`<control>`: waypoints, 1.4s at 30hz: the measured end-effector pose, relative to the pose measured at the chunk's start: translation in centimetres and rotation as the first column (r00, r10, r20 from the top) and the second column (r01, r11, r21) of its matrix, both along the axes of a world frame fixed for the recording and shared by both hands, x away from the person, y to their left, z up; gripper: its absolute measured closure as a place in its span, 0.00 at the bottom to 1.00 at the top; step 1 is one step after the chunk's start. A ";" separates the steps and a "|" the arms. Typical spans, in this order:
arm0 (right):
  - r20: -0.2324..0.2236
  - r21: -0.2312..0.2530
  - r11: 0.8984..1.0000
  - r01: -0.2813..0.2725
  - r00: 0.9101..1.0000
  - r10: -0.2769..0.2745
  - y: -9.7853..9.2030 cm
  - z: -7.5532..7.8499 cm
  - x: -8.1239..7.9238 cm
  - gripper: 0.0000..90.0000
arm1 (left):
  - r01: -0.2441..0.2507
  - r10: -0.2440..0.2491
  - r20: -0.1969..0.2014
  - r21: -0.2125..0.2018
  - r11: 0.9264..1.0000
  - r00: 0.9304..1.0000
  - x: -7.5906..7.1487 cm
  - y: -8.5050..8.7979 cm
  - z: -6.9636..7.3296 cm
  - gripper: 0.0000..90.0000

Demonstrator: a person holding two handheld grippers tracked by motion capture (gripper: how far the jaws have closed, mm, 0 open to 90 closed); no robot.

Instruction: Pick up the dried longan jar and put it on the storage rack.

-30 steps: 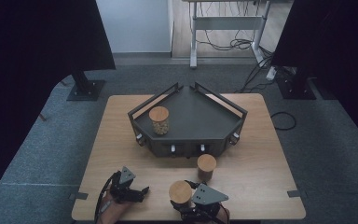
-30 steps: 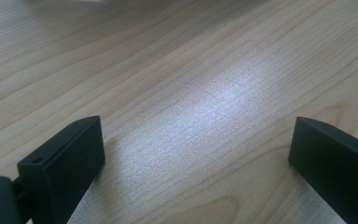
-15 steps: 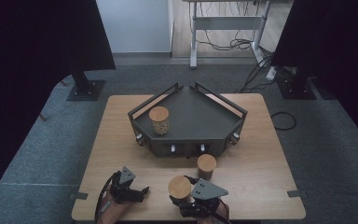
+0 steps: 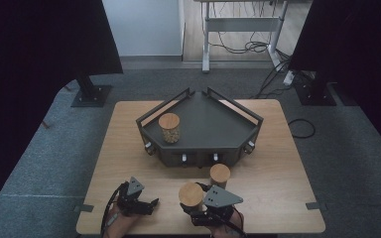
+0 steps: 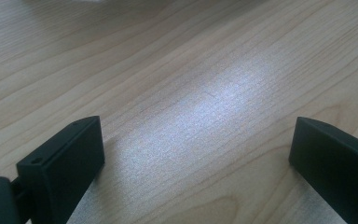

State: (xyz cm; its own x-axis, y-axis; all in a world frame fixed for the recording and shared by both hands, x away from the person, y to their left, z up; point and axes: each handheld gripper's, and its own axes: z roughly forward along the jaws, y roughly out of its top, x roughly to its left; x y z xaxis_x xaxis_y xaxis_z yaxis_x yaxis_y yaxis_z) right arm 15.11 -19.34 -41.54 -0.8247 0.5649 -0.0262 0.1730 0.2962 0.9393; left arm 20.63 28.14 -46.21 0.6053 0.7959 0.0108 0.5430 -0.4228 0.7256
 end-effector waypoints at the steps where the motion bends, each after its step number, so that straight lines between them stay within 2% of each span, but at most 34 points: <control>1: 0.001 0.000 1.000 0.000 1.000 0.000 0.0 0.0 0.0 0.28 | 0.000 0.000 0.000 0.000 1.000 1.000 0.0 0.0 0.0 0.03; 11: -0.012 0.000 1.000 -0.002 1.000 0.002 0.1 0.0 0.4 0.28 | -0.001 0.001 -0.001 0.001 1.000 1.000 0.0 0.0 0.0 0.03; 23: -0.003 0.009 1.000 0.001 1.000 0.000 0.2 0.3 0.6 0.28 | -0.001 0.001 -0.001 0.001 1.000 1.000 0.0 0.0 0.0 0.03; 42: 0.014 0.021 0.999 0.044 0.999 -0.044 -0.1 1.4 1.5 0.28 | -0.001 0.001 -0.001 0.001 1.000 1.000 0.0 0.0 0.0 0.03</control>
State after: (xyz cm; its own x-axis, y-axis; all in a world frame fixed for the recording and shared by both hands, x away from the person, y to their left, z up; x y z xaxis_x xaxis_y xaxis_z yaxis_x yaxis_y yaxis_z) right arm 16.57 -19.46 -40.17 -0.7987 0.6012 -0.0261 0.1717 0.2692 0.9476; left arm 20.63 28.14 -46.20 0.6049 0.7962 0.0110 0.5436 -0.4230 0.7249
